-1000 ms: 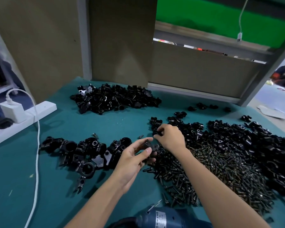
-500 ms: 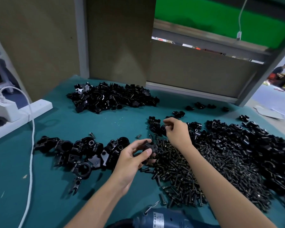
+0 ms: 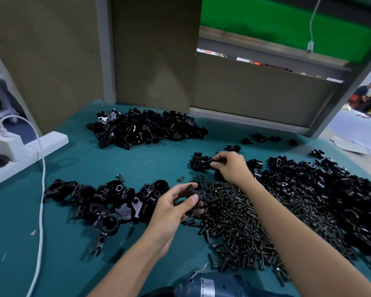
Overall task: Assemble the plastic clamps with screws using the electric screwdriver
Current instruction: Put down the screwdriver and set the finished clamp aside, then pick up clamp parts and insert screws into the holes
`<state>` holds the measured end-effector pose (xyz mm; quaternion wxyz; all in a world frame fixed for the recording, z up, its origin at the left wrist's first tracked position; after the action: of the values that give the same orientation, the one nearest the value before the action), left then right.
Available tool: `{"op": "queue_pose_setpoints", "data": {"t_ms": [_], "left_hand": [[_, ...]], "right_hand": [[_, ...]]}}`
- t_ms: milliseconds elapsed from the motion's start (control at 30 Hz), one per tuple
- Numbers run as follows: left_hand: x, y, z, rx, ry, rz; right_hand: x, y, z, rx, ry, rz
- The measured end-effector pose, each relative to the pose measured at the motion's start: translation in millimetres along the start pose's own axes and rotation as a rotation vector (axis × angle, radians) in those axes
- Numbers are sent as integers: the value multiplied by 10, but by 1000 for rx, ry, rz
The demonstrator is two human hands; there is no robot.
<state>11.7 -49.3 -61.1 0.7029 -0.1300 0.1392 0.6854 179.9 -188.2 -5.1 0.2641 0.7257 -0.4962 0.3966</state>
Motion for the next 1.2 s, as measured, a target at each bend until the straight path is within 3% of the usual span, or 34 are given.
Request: {"op": "queue_pose_setpoints", "data": {"t_ms": [167, 333, 533, 733, 1200], "left_hand": [[-11, -5, -6, -4, 32, 12], [-43, 0, 31, -37, 71, -6], [-44, 33, 39, -61, 55, -58], [-94, 49, 30, -77, -40, -104], [-117, 41, 20, -85, -24, -149]], "right_hand": [[41, 425, -109, 38, -597, -252], [-42, 811, -289, 68, -887, -363], [-85, 974, -320, 50, -753, -361], [-23, 992, -315, 158, -556, -496], [-32, 1076, -360, 158, -324, -116]]}}
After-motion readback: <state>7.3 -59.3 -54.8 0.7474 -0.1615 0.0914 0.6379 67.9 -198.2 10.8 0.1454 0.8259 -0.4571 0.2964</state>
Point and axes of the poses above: each hand's wrist, its own y-axis away from the middle knuckle, its own x-axis out of the back of the hand, z = x × y, the point moved 4 cm from there along -y, towards the middle knuckle, and after that the axes turned 10 degrees about -z, right-handed, at the moved point
